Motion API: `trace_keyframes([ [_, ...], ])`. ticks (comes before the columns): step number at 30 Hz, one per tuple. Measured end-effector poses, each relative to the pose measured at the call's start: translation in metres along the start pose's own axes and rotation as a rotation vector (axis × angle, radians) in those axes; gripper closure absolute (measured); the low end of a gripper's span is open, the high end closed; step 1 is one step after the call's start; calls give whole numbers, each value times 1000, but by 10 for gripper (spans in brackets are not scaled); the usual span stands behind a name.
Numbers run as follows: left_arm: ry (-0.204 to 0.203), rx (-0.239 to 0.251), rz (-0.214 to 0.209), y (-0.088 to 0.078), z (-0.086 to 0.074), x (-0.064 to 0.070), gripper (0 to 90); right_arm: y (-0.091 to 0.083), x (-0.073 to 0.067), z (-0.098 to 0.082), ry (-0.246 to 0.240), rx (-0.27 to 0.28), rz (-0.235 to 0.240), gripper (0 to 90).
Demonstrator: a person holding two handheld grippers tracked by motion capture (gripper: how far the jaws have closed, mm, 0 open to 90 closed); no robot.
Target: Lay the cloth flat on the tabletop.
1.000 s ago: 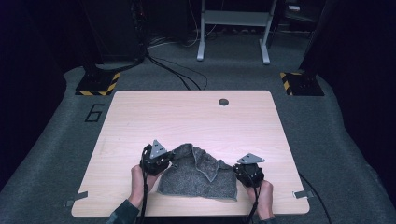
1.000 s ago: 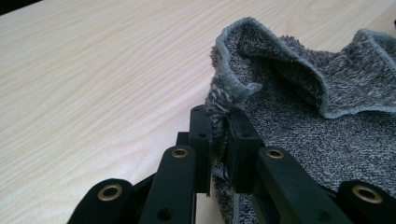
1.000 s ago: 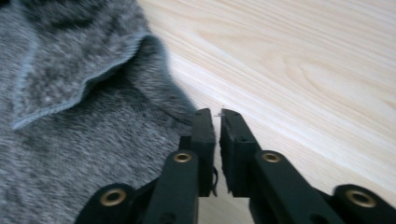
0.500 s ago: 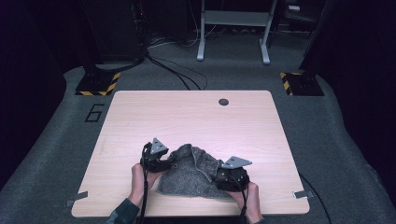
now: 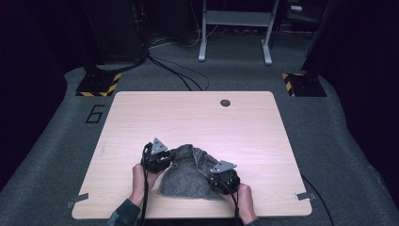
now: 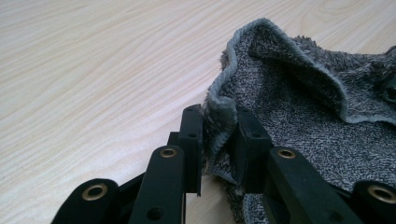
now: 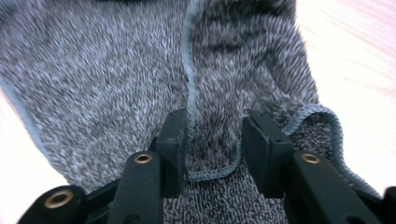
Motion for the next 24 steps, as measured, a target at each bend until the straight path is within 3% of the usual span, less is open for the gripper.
trace_keyframes([
  [2, -2, 10, 1, 0, 0, 0, 718, -5, -1, 1, 10, 34, -22, 529],
  [5, 5, 4, 2, 0, 0, 0, 685, -14, -1, 5, -2, 79, -26, 520],
  [7, -4, -4, 4, 2, 0, 0, 666, -20, -4, 10, -6, 114, 1, 517],
  [10, -9, 0, 5, 2, 0, 0, 659, -17, -6, 12, -12, 99, 22, 516],
  [12, -6, 1, 6, 1, 0, -1, 662, -8, -8, 10, -9, 53, 24, 522],
  [15, 10, -2, 2, 0, 0, -1, 741, 3, -6, 5, 11, -1, 9, 557],
  [19, 14, 0, 3, 0, 0, -1, 800, 10, -2, 0, 5, -8, -3, 696],
  [24, 15, 7, 7, 0, -1, -2, 830, 8, 2, -2, 36, 4, -24, 803],
])
Point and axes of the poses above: each handheld gripper's, and its own axes: y roughly forward along the jaws, z roughly out of its top, x roughly to its right, the point moved 4 cm from there along y, roughly forward along the jaws, and after that the axes turned 11 degrees about -z, right-handed, at the moved point
